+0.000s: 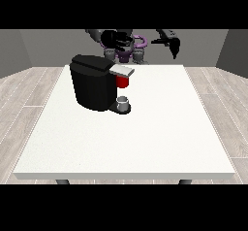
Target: Insert the coffee pod into the coffee machine and close the lid
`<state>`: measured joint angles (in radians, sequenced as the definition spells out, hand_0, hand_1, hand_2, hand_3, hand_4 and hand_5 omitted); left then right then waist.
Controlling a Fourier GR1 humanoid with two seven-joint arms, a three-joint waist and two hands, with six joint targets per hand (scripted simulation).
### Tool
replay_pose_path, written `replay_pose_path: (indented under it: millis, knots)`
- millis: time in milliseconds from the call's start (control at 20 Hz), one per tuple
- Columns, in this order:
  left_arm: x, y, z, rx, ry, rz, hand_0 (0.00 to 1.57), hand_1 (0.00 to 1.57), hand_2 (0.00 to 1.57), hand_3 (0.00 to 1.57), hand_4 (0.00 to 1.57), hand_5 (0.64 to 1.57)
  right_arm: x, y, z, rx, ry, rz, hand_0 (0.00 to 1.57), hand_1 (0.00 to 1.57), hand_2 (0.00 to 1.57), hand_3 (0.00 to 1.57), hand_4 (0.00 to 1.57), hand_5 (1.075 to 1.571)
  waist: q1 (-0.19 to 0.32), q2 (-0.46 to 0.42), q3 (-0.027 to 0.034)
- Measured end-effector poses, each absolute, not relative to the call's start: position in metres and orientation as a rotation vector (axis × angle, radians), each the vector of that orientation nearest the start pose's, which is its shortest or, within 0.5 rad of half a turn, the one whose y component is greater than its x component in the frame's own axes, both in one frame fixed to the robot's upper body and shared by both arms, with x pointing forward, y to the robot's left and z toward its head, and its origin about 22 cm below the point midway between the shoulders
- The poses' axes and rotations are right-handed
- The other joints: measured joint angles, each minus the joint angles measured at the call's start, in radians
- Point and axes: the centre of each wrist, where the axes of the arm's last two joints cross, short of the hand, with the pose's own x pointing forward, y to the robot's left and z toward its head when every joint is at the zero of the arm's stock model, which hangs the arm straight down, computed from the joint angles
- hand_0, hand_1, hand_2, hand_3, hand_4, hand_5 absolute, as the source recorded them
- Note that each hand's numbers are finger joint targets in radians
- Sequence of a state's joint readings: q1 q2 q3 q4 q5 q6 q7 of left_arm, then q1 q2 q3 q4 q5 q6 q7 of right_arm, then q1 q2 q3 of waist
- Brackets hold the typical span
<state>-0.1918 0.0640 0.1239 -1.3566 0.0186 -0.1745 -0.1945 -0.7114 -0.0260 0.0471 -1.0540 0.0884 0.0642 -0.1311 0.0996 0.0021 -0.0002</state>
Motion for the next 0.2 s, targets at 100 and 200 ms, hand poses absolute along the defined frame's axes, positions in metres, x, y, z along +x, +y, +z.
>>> replay_pose_path:
  millis: [100,200]
  knots:
    - [0.285,0.260,-0.009,-0.076,-1.700,-0.087,0.00,0.00,0.00,0.00,0.19,1.571,0.373,-0.131,0.068,0.225,-1.798,0.437,0.00,0.00,0.00,0.00,0.28,1.571,-0.027,-0.033,0.0001]
    - [0.281,0.266,-0.015,-0.055,-1.675,-0.069,0.00,0.00,0.00,0.00,0.19,1.571,0.359,-0.135,0.050,0.259,-1.771,0.387,0.00,0.00,0.00,0.00,0.16,1.571,-0.052,-0.065,0.0000]
